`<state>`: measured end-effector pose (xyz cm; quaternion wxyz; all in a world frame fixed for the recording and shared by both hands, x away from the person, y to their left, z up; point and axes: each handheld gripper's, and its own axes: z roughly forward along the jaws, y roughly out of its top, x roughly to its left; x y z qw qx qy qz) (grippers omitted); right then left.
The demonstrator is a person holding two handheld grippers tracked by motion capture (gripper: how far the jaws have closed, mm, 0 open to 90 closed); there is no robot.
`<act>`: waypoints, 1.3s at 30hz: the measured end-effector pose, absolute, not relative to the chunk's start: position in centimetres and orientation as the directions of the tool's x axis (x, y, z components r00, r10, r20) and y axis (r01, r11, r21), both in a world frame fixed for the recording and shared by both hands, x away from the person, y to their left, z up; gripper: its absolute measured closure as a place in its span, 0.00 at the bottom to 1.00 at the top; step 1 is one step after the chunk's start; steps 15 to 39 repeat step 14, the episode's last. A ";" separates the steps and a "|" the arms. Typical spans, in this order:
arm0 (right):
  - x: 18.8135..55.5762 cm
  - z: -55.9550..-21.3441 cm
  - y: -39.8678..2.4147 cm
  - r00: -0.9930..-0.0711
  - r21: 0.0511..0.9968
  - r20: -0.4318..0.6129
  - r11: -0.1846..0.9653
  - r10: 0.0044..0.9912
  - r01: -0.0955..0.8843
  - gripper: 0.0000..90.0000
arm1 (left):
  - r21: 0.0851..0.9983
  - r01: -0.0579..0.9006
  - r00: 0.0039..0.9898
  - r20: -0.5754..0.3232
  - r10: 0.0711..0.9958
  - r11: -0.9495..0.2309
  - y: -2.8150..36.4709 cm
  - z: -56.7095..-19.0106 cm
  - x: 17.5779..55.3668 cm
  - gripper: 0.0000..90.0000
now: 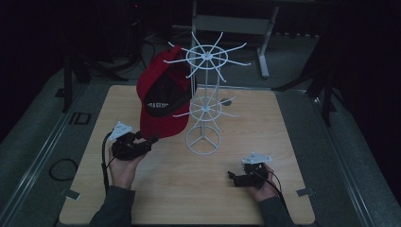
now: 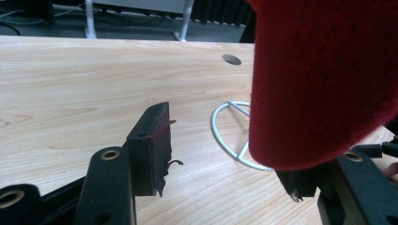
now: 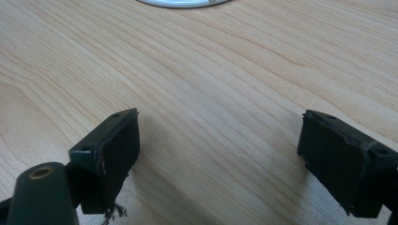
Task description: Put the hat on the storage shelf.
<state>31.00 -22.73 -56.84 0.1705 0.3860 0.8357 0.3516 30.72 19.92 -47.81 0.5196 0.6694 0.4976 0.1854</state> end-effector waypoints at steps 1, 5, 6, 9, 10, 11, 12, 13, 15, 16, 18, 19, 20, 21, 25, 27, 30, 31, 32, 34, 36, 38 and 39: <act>31.0 -56.8 -22.7 -0.644 0.719 -0.012 0.453 0.765 0.526 0.15 | 0.880 0.474 0.438 -0.267 0.858 0.032 19.9 -47.9 30.7 0.48; 31.0 -56.8 -22.7 -0.645 0.719 -0.014 0.456 0.764 0.525 0.15 | 0.877 0.481 0.440 -0.267 0.857 0.026 19.9 -48.3 30.7 0.47; 31.0 -56.8 -22.7 -0.645 0.719 -0.013 0.455 0.764 0.525 0.15 | 0.876 0.482 0.439 -0.267 0.858 0.026 19.9 -48.4 30.7 0.47; 31.0 -56.8 -22.7 -0.645 0.719 -0.014 0.456 0.764 0.525 0.15 | 0.874 0.486 0.435 -0.256 0.863 0.015 19.9 -48.8 30.7 0.47; 31.0 -56.8 -22.7 -0.645 0.719 -0.014 0.457 0.764 0.525 0.15 | 0.874 0.486 0.434 -0.251 0.865 0.010 19.9 -48.9 30.8 0.47; 31.0 -56.8 -22.8 -0.646 0.719 -0.015 0.457 0.764 0.524 0.15 | 0.874 0.487 0.434 -0.248 0.866 0.006 19.9 -49.0 30.8 0.47; 31.0 -56.8 -22.7 -0.645 0.719 -0.014 0.456 0.764 0.525 0.15 | 0.873 0.488 0.433 -0.246 0.867 0.003 19.9 -49.1 30.8 0.47; 31.0 -56.8 -22.8 -0.646 0.719 -0.015 0.457 0.764 0.524 0.15 | 0.872 0.489 0.432 -0.243 0.868 0.001 19.9 -49.2 30.9 0.46; 31.0 -56.8 -22.8 -0.645 0.719 -0.015 0.457 0.764 0.524 0.15 | 0.873 0.488 0.432 -0.243 0.868 0.001 19.9 -49.3 30.9 0.46; 31.0 -56.8 -22.8 -0.645 0.719 -0.015 0.457 0.764 0.524 0.15 | 0.873 0.488 0.432 -0.243 0.868 0.001 19.9 -49.3 30.9 0.46; 31.0 -56.8 -22.8 -0.645 0.719 -0.015 0.457 0.764 0.524 0.15 | 0.873 0.488 0.432 -0.243 0.868 0.001 19.9 -49.3 30.9 0.46; 31.0 -56.8 -22.8 -0.645 0.719 -0.015 0.457 0.764 0.524 0.15 | 0.873 0.488 0.432 -0.243 0.868 0.001 19.9 -49.3 30.9 0.46; 31.0 -56.8 -22.8 -0.645 0.719 -0.015 0.457 0.764 0.524 0.15 | 0.873 0.488 0.432 -0.243 0.868 0.001 19.9 -49.3 30.9 0.46; 31.0 -56.8 -22.8 -0.645 0.719 -0.015 0.457 0.764 0.524 0.15 | 0.873 0.488 0.432 -0.243 0.868 0.001 19.9 -49.3 30.9 0.46; 31.0 -56.8 -22.8 -0.645 0.719 -0.015 0.457 0.764 0.524 0.15 | 0.873 0.488 0.432 -0.243 0.868 0.001 19.9 -49.3 30.9 0.46; 31.0 -56.8 -22.8 -0.645 0.719 -0.015 0.457 0.764 0.524 0.15 | 0.873 0.488 0.432 -0.243 0.868 0.001 19.9 -49.3 30.9 0.46; 31.0 -56.8 -22.8 -0.645 0.719 -0.015 0.457 0.764 0.524 0.15 | 0.873 0.488 0.432 -0.243 0.868 0.001 19.9 -49.3 30.9 0.46; 31.0 -56.8 -22.8 -0.645 0.719 -0.015 0.457 0.764 0.524 0.15 | 0.873 0.488 0.432 -0.243 0.868 0.001 19.9 -49.3 30.9 0.46; 31.0 -56.8 -22.8 -0.645 0.719 -0.015 0.457 0.764 0.524 0.15 | 0.873 0.488 0.432 -0.243 0.868 0.001 19.9 -49.3 30.9 0.46; 31.0 -56.8 -22.8 -0.645 0.719 -0.015 0.457 0.764 0.524 0.15 | 0.873 0.488 0.432 -0.243 0.868 0.001 19.9 -49.3 30.9 0.46; 31.0 -56.8 -22.8 -0.645 0.719 -0.015 0.457 0.764 0.524 0.15 | 0.873 0.488 0.432 -0.243 0.868 0.001 19.9 -49.3 30.9 0.46; 31.0 -56.8 -22.8 -0.645 0.719 -0.015 0.457 0.764 0.524 0.15 | 0.873 0.488 0.432 -0.243 0.868 0.001 19.9 -49.3 30.9 0.46; 31.0 -56.8 -22.8 -0.645 0.719 -0.015 0.457 0.764 0.524 0.15 | 0.873 0.488 0.432 -0.243 0.868 0.001 19.9 -49.3 30.9 0.46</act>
